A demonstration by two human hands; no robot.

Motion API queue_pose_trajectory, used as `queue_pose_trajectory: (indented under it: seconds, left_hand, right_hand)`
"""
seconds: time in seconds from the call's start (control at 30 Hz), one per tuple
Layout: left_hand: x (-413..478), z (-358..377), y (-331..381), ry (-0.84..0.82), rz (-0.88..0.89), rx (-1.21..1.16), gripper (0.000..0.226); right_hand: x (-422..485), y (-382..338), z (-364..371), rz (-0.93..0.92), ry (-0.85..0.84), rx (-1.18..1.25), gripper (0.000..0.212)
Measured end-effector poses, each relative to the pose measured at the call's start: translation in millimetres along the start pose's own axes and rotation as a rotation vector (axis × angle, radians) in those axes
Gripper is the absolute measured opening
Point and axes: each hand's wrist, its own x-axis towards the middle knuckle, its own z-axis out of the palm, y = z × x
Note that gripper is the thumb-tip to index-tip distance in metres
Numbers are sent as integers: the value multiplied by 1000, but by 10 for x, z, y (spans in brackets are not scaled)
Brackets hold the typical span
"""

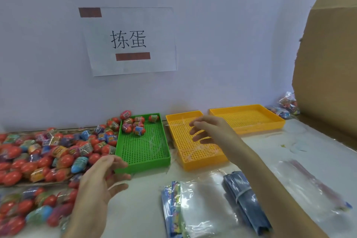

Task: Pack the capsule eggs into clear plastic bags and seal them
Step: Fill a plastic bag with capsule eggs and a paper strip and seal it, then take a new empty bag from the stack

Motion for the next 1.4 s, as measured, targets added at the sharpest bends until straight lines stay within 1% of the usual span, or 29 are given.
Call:
queue_pose_trajectory:
  seconds: [0.07, 0.1, 0.17, 0.2, 0.23, 0.33, 0.4, 0.5, 0.57, 0.67, 0.7, 0.77, 0.8, 0.87, 0.93, 1.07, 1.13, 1.17, 1.2, 1.23, 1.27, 1.3, 1.4]
  left_hand:
    - [-33, 24, -8, -14, 11, 36, 26]
    - [-51, 39, -12, -25, 17, 57, 25]
    - [-78, 62, -21, -45, 23, 103, 24]
    - [-89, 73, -25, -57, 21, 123, 24]
    - [-100, 83, -28, -70, 18, 140, 24]
    - [-123, 105, -35, -93, 5, 170, 25]
    - [-131, 112, -38, -104, -1, 181, 24]
    - [-128, 108, -38, -118, 1, 186, 23]
    - [-126, 103, -42, -126, 5, 189, 23]
    - [-123, 104, -53, -144, 5, 203, 23]
    - [-123, 107, -59, -150, 3, 210, 23]
    - [-120, 109, -76, -159, -2, 220, 23]
    - [-117, 107, -80, -158, -4, 222, 23]
    - [-108, 103, -79, -152, -2, 222, 23]
    - [-99, 94, -81, -142, 2, 215, 23]
    - [-92, 80, -83, -138, 9, 199, 20]
    - [-94, 86, -88, -192, 8, 202, 15]
    - [-103, 87, -94, -240, 1, 227, 20]
    - [-117, 94, -102, -288, 2, 258, 31]
    - [-135, 101, -109, -324, 10, 290, 40]
    - [-150, 111, -113, -339, 23, 313, 44]
    - [-151, 111, -126, -335, 38, 320, 42]
    - [-132, 112, -120, -265, 82, 318, 16]
  right_hand:
    - [-45, -43, 96, -92, -171, -265, 11]
    - [-71, -56, 138, -122, -290, -411, 11]
    - [-123, -44, 226, -123, -535, -694, 20]
    - [-145, -24, 268, -122, -601, -810, 25]
    - [-160, -1, 305, -130, -615, -890, 28]
    - [-185, 63, 394, -164, -565, -1023, 32]
    - [-186, 84, 444, -186, -559, -1089, 26]
    - [-161, 93, 475, -208, -510, -1058, 10]
    - [-148, 96, 478, -213, -498, -1049, 11]
    - [-127, 91, 476, -199, -525, -1028, 8]
    - [-122, 80, 479, -185, -549, -1034, 9]
    - [-120, 63, 499, -166, -617, -1080, 18]
    - [-117, 63, 511, -170, -631, -1101, 18]
    - [-113, 70, 526, -194, -601, -1109, 13]
    - [-105, 87, 512, -220, -537, -1081, 11]
    - [-90, 82, 493, -295, -385, -878, 14]
    - [-74, 48, 523, -356, -310, -781, 19]
    - [-67, 24, 544, -386, -271, -719, 23]
    - [-63, -7, 568, -417, -231, -650, 27]
    - [-60, -41, 593, -443, -192, -577, 30]
    - [-58, -76, 615, -462, -158, -492, 29]
    - [-58, -107, 635, -473, -130, -400, 27]
    - [-59, -145, 680, -460, -84, -100, 17]
